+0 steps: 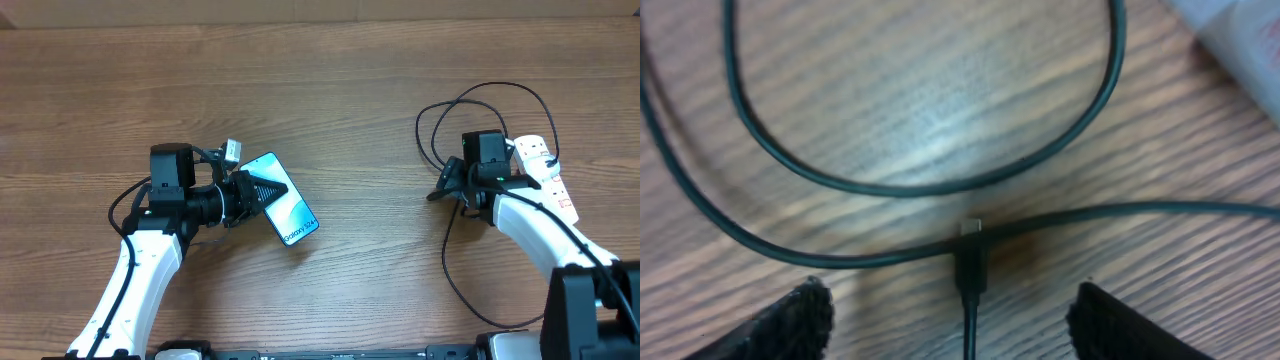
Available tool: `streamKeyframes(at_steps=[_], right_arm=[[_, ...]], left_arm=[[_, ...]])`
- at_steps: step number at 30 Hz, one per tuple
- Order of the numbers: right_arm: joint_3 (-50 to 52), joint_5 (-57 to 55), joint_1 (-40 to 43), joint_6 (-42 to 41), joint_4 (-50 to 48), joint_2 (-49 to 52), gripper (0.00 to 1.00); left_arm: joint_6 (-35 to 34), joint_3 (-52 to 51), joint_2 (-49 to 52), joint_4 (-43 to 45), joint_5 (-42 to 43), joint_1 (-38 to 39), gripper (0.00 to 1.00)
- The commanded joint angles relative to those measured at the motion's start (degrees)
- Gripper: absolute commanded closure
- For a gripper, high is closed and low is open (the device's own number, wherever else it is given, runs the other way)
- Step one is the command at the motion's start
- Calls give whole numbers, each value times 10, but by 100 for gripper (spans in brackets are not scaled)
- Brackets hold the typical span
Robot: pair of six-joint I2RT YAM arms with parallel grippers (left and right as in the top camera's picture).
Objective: Plug charger to phone and switch on socket
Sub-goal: 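Grasp the black charging cable's plug end with the right gripper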
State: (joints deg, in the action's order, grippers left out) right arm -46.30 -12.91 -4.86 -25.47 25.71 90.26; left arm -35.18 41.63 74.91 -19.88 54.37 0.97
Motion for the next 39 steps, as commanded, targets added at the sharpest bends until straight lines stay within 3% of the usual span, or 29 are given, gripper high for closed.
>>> streamKeyframes(at_steps=[1,15,16,18,21,24,35,39], right_arm=[[6,30,2,0,9,15,28],[19,34,2,3,9,79,38],[19,37,2,5,5,83,44],[19,62,2,32,-2,84,73],[17,172,0,115,-4,84,89],[17,267,-10,160,4,84,96],[13,311,-42,200,16,84,96],[-3,495,-38,250,16,83,96]], left_arm=[[-9,8,-2,4,9,-3,96],[-26,8,-2,4,5,-3,96],[-26,8,-2,4,5,-3,96],[-26,8,-2,4,5,-3,96],[-26,8,-2,4,5,-3,96],[-26,8,-2,4,5,-3,96],[-43,8,-2,4,-9,-3,96],[-54,8,-2,9,7,-4,96]])
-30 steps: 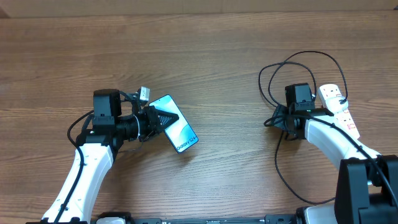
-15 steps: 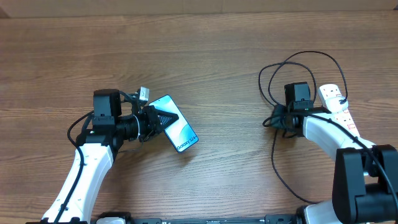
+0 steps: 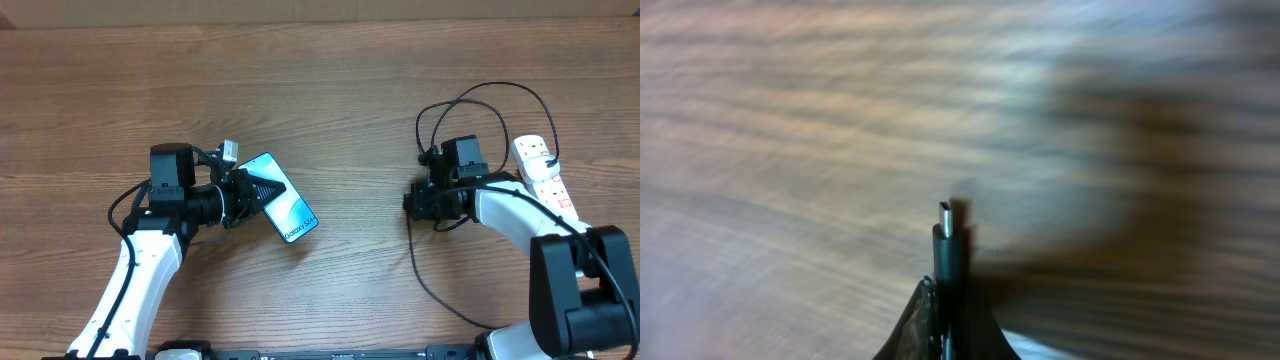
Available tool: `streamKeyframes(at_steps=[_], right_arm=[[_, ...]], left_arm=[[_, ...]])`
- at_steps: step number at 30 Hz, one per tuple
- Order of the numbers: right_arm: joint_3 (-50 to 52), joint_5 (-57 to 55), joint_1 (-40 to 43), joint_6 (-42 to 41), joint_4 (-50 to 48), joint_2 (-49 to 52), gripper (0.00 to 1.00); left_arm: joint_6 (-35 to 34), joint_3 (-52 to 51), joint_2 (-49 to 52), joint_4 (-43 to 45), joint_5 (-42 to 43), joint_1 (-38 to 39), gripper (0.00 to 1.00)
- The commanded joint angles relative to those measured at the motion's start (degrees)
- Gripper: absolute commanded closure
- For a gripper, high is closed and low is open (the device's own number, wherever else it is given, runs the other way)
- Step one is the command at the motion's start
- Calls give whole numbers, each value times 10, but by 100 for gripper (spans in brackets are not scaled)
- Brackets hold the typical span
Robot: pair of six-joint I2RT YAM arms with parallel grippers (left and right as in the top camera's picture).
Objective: Plug charger to phone and switch on socket
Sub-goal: 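Grasp the black charging cable's plug end with the right gripper, then carry the cable plug to the phone's bottom port with right gripper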
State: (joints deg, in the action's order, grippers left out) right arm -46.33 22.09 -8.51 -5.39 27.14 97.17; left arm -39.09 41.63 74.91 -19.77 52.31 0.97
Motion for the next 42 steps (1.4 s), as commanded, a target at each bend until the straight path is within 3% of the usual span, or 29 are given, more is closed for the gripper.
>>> streamKeyframes(at_steps=[1,5,9,13,20,23,28,32,37,39,42], right_arm=[[-9,203,1,62,2,14,96],[-31,447,17,117,2,12,96],[-33,571,20,117,11,12,96],[-33,678,5,112,26,12,96],[-33,675,-75,107,-14,12,96],[-33,624,-111,15,-87,12,96],[-33,579,-118,-38,-135,-1,96],[-33,475,-103,-38,-92,-37,96],[-33,285,-94,-35,9,-111,96],[-33,269,-94,-36,62,-154,96],[-33,329,-101,-35,122,-203,96]], left_arm=[[-14,8,-2,19,41,-5,96],[-24,8,-2,121,125,-20,96],[-100,8,-2,254,168,-46,96],[-132,8,-2,338,174,-52,96],[-180,8,8,355,169,-51,96],[-179,8,33,355,200,-51,96],[-136,8,99,359,255,-51,96],[-150,11,157,420,268,-51,96],[-242,34,231,548,285,-51,96],[-281,57,267,592,299,-47,96],[-309,85,294,606,318,-40,96]])
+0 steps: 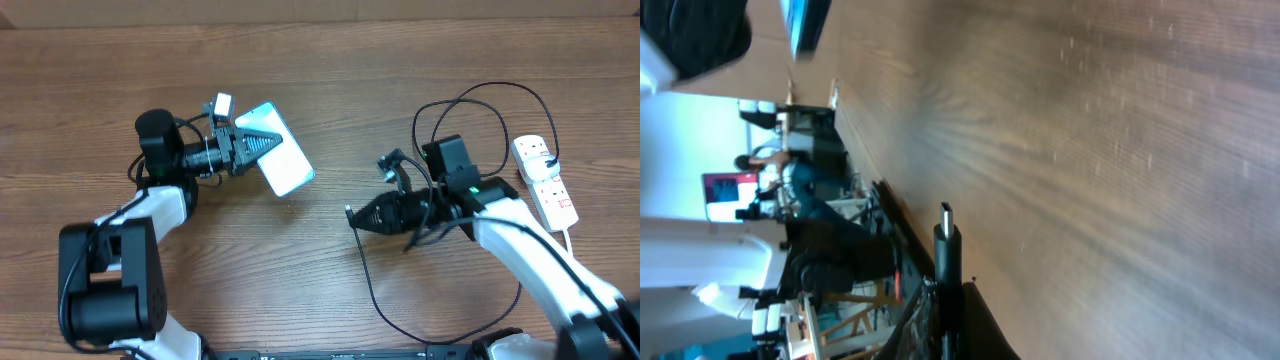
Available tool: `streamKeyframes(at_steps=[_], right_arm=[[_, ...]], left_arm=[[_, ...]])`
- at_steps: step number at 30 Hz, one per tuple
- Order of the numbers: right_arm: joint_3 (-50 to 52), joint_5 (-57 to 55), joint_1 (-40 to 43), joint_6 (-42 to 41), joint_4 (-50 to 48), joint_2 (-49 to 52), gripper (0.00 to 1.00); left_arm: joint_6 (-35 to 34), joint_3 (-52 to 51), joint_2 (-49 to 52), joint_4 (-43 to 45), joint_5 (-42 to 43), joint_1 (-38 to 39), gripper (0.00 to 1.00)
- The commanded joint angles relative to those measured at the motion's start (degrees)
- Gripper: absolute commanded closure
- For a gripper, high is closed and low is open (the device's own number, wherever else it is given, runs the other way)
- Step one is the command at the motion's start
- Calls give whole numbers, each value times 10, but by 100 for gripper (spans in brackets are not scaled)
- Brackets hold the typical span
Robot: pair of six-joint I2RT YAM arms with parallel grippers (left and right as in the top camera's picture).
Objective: Plug charger to phone and switch on socket
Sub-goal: 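Carry the cable plug to the phone's bottom port with right gripper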
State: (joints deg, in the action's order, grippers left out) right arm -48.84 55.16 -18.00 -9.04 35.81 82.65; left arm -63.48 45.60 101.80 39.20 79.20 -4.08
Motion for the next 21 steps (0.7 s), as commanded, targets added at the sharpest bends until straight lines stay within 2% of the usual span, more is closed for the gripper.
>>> streamKeyframes(at_steps=[1,6,11,14,21], right_arm=[[-7,20,-11,5,44,-70,96],[1,30,-56,-2,2,-77,96],[1,30,-94,-42,-111,-61,96],[1,21,-97,-94,-162,-59,96],[1,15,-97,-136,-187,-47,96]], left_arm=[[-68,54,30,16,62,14,96],[-78,72,33,26,103,25,96],[-85,72,33,36,104,34,96],[-85,72,33,36,103,37,96],[-109,72,33,113,102,40,96]])
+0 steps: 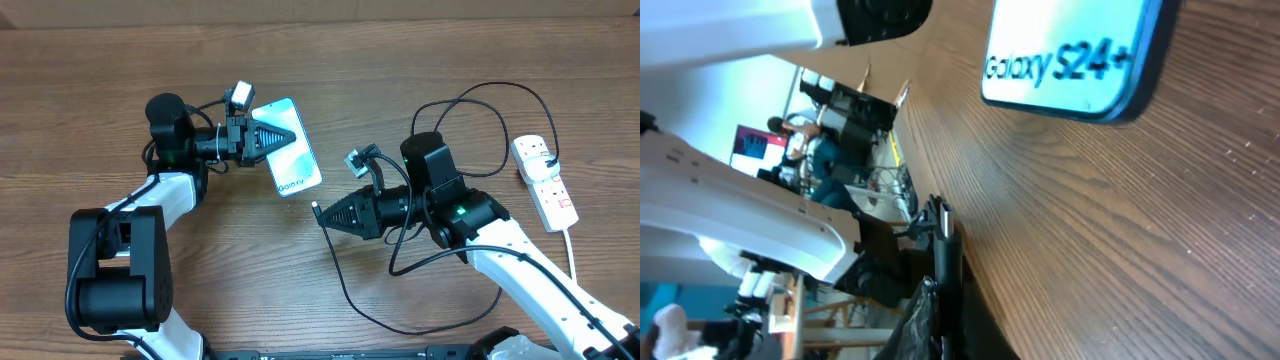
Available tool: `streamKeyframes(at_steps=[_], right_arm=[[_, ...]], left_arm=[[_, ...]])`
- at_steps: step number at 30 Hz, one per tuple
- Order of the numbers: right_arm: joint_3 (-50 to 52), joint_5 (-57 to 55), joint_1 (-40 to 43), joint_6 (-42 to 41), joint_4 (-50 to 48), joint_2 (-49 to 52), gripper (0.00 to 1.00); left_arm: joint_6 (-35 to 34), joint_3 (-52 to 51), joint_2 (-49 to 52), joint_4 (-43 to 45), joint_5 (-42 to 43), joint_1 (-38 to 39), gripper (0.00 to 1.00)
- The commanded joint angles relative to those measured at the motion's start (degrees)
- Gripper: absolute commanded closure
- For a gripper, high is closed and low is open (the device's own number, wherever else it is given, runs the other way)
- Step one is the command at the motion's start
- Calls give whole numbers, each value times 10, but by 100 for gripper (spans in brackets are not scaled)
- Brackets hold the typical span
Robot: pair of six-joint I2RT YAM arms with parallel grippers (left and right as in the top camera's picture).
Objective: Plug charger to phone and switch on socket
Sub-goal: 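Carry the cable plug to the phone's bottom port with right gripper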
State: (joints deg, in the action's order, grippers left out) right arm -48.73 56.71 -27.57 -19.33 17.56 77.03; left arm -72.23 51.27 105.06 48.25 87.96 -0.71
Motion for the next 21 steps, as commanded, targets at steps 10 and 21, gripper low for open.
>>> streamKeyframes(at_steps=[10,21], right_arm=[[0,45,-2,-34,-61,68,96],[0,88,0,-37,-119,87,96]], left_arm=[[-54,16,0,52,16,18,96],[-54,16,0,67,25,20,95]])
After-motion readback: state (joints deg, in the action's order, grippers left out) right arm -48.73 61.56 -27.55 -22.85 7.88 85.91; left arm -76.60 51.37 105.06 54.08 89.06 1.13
